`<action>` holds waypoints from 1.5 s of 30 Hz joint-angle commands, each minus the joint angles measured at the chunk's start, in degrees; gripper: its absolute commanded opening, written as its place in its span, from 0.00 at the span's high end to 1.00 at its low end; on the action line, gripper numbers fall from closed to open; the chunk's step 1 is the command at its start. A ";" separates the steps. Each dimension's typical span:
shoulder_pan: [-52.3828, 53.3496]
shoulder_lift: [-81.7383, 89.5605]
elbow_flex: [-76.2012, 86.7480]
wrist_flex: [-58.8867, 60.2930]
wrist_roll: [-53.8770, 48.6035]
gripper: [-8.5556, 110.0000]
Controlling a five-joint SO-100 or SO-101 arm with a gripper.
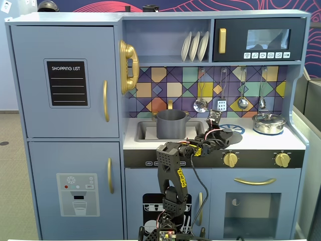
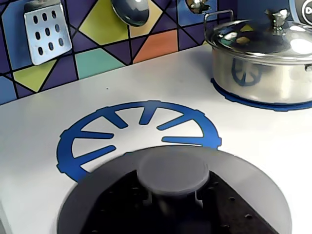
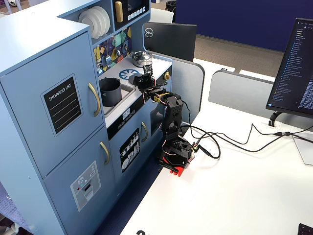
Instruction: Pick up the lid from the counter and put it on the gray recipient
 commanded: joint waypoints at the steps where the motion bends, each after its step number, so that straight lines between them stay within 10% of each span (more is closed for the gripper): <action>1: -1.49 0.88 -2.02 -1.23 -0.88 0.93; 45: -29.97 24.70 -15.21 27.25 -2.81 0.93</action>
